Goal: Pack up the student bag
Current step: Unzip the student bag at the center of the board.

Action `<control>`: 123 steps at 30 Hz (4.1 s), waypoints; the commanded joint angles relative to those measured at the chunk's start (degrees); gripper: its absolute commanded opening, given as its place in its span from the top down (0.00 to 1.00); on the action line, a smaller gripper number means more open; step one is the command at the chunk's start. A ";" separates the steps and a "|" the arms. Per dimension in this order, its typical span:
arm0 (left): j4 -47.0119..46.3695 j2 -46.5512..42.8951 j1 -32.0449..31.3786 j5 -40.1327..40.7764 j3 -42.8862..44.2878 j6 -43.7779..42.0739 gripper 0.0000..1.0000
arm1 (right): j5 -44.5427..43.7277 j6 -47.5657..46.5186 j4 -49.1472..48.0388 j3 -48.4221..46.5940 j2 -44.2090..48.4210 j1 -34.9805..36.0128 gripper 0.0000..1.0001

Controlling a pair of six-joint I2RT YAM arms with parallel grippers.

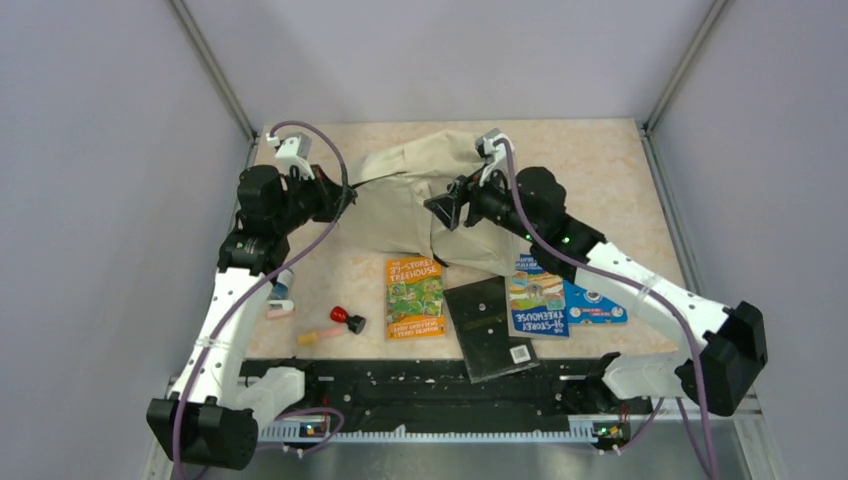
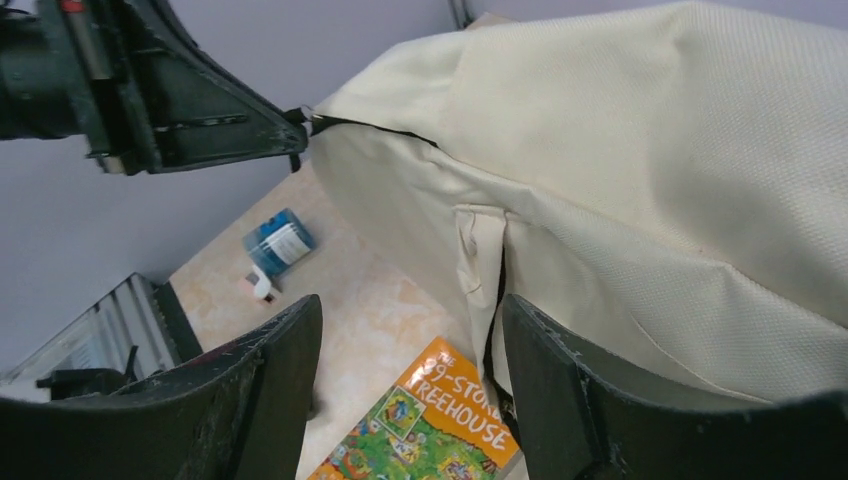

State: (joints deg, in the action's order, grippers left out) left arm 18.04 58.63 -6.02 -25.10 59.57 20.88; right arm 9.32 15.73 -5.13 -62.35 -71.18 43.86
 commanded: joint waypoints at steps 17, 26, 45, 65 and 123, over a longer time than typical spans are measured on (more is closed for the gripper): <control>-3.54 -1.37 0.22 -0.82 0.01 -0.32 1.00 | -27.65 -6.84 -1.99 -7.12 -14.91 9.79 0.49; -3.54 -1.50 0.22 -0.92 -0.07 -0.32 1.00 | -33.17 -9.51 -4.72 -8.34 -17.48 9.90 0.75; 1.80 -0.46 1.04 6.73 2.00 -2.32 1.00 | -39.41 -10.43 -8.89 -3.34 -11.81 9.12 1.00; 10.47 4.46 4.16 14.35 6.40 -6.20 1.00 | -37.86 -8.32 -8.32 -1.27 -9.49 6.67 1.00; 5.35 4.30 -2.20 -2.12 0.19 -4.27 1.00 | 2.67 -58.65 -15.50 -15.74 -22.82 6.15 0.41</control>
State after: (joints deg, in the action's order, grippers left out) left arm 22.57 62.02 -7.31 -28.45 58.81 16.47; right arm 12.32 -42.44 -16.51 -74.67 -93.73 50.35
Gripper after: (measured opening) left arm 0.015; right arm 0.607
